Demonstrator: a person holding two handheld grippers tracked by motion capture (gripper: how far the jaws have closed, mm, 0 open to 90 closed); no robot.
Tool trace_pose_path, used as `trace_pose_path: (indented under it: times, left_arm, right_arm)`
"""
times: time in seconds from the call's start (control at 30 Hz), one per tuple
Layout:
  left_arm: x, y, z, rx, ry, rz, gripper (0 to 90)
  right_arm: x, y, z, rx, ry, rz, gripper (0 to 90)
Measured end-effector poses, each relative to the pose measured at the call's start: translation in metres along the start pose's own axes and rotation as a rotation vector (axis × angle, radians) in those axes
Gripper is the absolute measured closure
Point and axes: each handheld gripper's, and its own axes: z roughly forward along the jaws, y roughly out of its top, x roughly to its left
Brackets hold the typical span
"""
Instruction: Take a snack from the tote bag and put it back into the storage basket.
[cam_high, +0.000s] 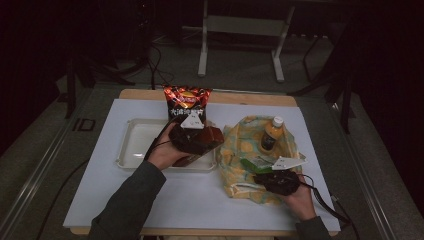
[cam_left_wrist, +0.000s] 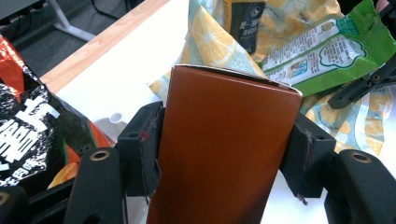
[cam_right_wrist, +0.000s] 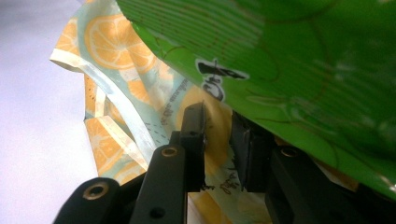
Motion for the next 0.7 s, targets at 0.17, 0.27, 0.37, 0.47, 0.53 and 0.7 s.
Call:
trace_pose_path:
  times: [0.17, 0.27, 0.37, 0.47, 0.53, 0.7]
  left_arm:
    - [-0.001, 0.000, 0.003, 0.002, -0.008, 0.000, 36.8]
    - [-0.003, 0.000, 0.009, 0.020, -0.016, 0.010, 36.3]
    - [-0.004, -0.001, 0.012, 0.024, -0.019, 0.013, 35.8]
    - [-0.004, -0.003, 0.014, 0.032, -0.024, 0.007, 35.2]
    - [-0.004, -0.004, 0.015, 0.038, -0.026, 0.004, 34.8]
    - [-0.002, -0.007, 0.014, 0.044, -0.025, -0.005, 33.7]
  right_arm:
    - [0.001, 0.000, 0.001, 0.005, 0.002, 0.001, 75.0]
    - [0.001, 0.000, 0.001, 0.006, 0.002, 0.001, 75.0]
    - [0.001, 0.000, 0.001, 0.006, 0.002, 0.000, 75.0]
    - [0.001, -0.001, 0.001, 0.006, 0.003, -0.002, 75.0]
    - [0.001, -0.001, 0.001, 0.007, 0.004, -0.003, 75.0]
    - [0.001, -0.001, 0.001, 0.009, 0.004, -0.005, 75.0]
